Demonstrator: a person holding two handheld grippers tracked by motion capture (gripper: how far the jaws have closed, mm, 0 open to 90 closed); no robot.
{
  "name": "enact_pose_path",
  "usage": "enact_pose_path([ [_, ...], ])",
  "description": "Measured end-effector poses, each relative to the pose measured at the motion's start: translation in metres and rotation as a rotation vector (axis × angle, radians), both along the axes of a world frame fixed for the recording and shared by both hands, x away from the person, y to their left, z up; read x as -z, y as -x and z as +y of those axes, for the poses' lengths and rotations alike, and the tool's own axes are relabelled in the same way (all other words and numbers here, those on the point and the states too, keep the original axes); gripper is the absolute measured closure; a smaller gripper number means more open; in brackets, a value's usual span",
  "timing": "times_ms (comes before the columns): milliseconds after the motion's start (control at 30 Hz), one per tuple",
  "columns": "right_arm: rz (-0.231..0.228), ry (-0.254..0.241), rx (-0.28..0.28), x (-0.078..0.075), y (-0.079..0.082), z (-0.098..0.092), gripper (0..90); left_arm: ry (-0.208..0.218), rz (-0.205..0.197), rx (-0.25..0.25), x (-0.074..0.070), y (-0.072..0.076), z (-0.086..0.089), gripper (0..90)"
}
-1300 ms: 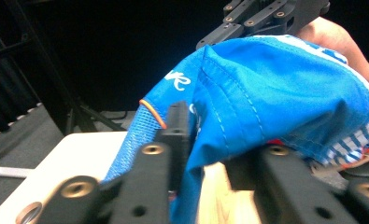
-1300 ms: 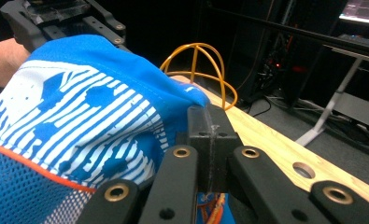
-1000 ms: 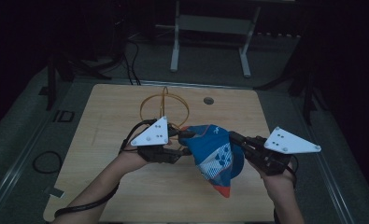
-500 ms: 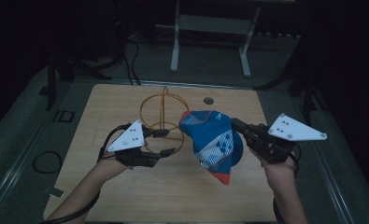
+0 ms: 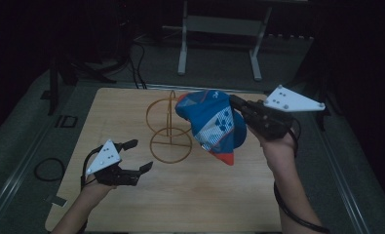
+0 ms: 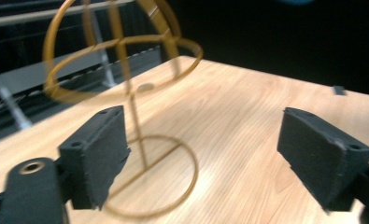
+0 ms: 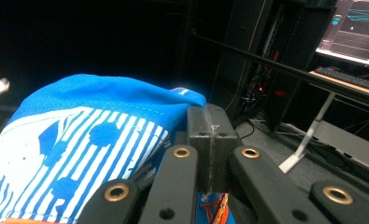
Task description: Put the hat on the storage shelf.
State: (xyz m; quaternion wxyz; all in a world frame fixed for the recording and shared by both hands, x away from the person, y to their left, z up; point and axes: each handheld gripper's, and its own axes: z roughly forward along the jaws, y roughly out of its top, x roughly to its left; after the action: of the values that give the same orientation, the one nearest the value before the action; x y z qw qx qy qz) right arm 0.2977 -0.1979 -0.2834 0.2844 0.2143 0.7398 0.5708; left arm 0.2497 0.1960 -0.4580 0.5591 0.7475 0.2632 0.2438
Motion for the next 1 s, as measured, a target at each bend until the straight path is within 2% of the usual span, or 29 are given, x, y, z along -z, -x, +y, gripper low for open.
enact_pose_path([
  [67,0.009,-0.002,-0.008,-0.003,-0.007,0.006,90.0,0.009,0.003,-0.041,0.012,0.003,0.008,11.0],
  [167,0.004,0.018,0.000,-0.008,-0.016,0.018,90.0,-0.020,0.009,-0.105,0.029,0.008,0.017,3.5],
  [267,0.012,0.026,-0.004,-0.011,-0.025,0.029,90.0,-0.041,0.034,-0.146,0.044,0.012,0.024,2.5],
  [367,0.016,0.025,-0.006,-0.013,-0.033,0.040,90.0,-0.060,0.039,-0.176,0.058,0.015,0.030,2.3],
  [467,0.028,0.021,-0.010,-0.015,-0.042,0.051,90.0,-0.099,0.036,-0.223,0.070,0.018,0.035,2.3],
  [567,0.039,0.025,-0.014,-0.017,-0.051,0.064,90.0,-0.067,0.061,-0.262,0.082,0.020,0.044,2.4],
  [667,0.048,0.038,-0.020,-0.017,-0.058,0.079,90.0,-0.029,0.070,-0.308,0.091,0.022,0.052,2.4],
  [833,0.093,0.059,-0.047,-0.008,-0.074,0.109,90.0,0.024,0.040,-0.356,0.091,0.026,0.063,2.4],
  [900,0.114,0.066,-0.063,-0.003,-0.080,0.123,90.0,0.034,0.040,-0.368,0.092,0.026,0.065,2.4],
  [1000,0.132,0.087,-0.081,0.005,-0.087,0.142,90.0,0.027,0.042,-0.373,0.095,0.026,0.066,2.4],
])
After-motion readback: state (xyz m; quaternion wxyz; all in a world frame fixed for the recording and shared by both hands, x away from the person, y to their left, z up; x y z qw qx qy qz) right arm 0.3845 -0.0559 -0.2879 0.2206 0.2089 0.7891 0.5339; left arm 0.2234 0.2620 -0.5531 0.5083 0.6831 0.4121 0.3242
